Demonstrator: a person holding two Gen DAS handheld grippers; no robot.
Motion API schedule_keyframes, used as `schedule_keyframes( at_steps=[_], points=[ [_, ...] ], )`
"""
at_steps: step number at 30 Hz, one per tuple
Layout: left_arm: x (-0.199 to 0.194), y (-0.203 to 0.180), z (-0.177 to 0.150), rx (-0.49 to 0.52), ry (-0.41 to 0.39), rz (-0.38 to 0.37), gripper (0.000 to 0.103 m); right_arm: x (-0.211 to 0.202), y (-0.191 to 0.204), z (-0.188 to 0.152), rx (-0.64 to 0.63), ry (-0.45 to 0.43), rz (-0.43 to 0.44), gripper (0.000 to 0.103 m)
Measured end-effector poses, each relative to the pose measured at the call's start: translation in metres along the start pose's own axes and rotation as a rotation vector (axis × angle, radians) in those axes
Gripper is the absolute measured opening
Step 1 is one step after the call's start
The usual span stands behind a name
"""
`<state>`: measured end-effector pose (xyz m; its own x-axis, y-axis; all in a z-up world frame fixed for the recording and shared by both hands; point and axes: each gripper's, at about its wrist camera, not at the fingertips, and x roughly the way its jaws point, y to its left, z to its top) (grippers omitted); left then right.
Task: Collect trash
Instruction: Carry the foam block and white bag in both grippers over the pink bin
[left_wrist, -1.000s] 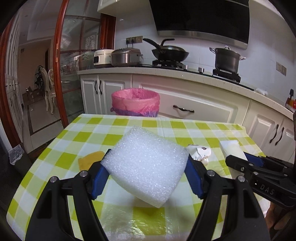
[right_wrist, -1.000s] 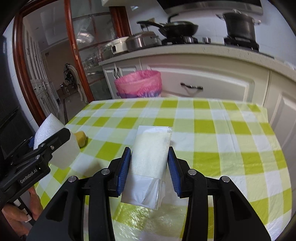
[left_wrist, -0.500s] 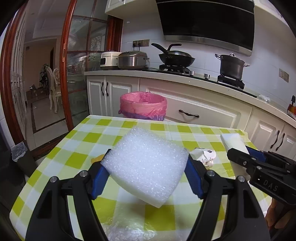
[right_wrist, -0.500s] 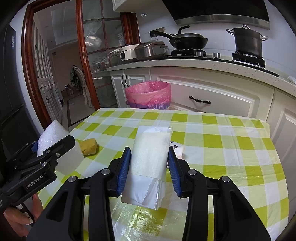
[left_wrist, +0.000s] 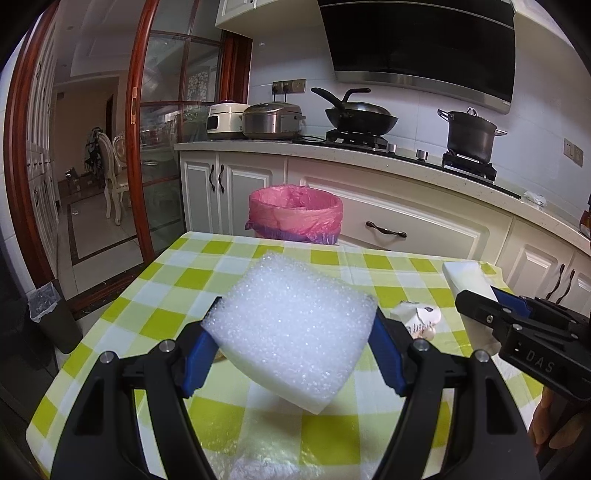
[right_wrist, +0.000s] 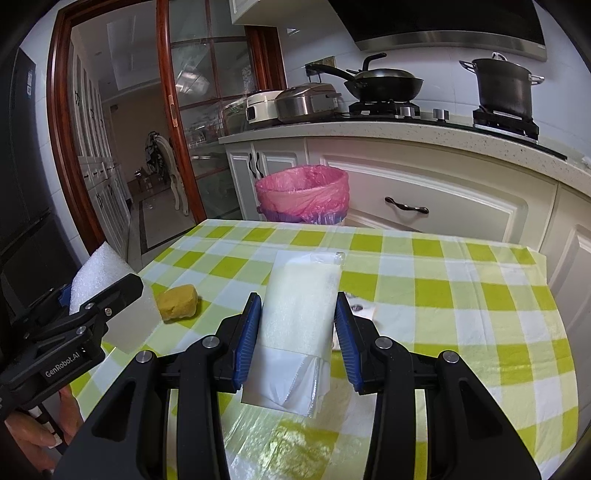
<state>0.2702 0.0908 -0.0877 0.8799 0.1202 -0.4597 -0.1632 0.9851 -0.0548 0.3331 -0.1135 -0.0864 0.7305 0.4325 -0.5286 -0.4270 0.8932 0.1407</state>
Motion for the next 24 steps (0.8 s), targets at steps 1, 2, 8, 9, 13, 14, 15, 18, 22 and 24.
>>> schedule_keyframes(
  at_steps=[1,2,8,9,13,14,15,18,22,24],
  points=[
    [0.003,0.000,0.003,0.003,0.001,-0.001,0.071,0.002,-0.001,0.002,-0.002,-0.002,0.002,0.039],
    [0.006,0.000,0.007,0.004,0.000,-0.002,0.071,0.005,-0.003,0.007,-0.003,-0.006,0.004,0.039],
    [0.042,0.005,0.058,0.020,-0.020,-0.022,0.071,0.038,-0.013,0.048,-0.028,-0.032,0.025,0.039],
    [0.050,0.006,0.068,0.021,-0.021,-0.027,0.071,0.048,-0.016,0.059,-0.027,-0.035,0.031,0.039],
    [0.091,0.008,0.112,0.049,-0.034,-0.031,0.071,0.083,-0.024,0.095,-0.059,-0.040,0.035,0.039],
    [0.105,0.009,0.123,0.060,-0.039,-0.029,0.071,0.097,-0.027,0.108,-0.066,-0.041,0.046,0.039],
    [0.121,0.011,0.133,0.066,-0.035,-0.035,0.071,0.110,-0.031,0.121,-0.072,-0.035,0.067,0.039],
    [0.165,0.019,0.160,0.052,-0.020,-0.039,0.071,0.146,-0.040,0.154,-0.082,-0.035,0.092,0.039],
    [0.220,0.028,0.193,0.038,-0.015,-0.032,0.071,0.193,-0.048,0.188,-0.103,-0.034,0.097,0.039],
    [0.250,0.031,0.209,0.045,-0.022,-0.031,0.071,0.222,-0.054,0.203,-0.103,-0.032,0.105,0.039]
  ],
)
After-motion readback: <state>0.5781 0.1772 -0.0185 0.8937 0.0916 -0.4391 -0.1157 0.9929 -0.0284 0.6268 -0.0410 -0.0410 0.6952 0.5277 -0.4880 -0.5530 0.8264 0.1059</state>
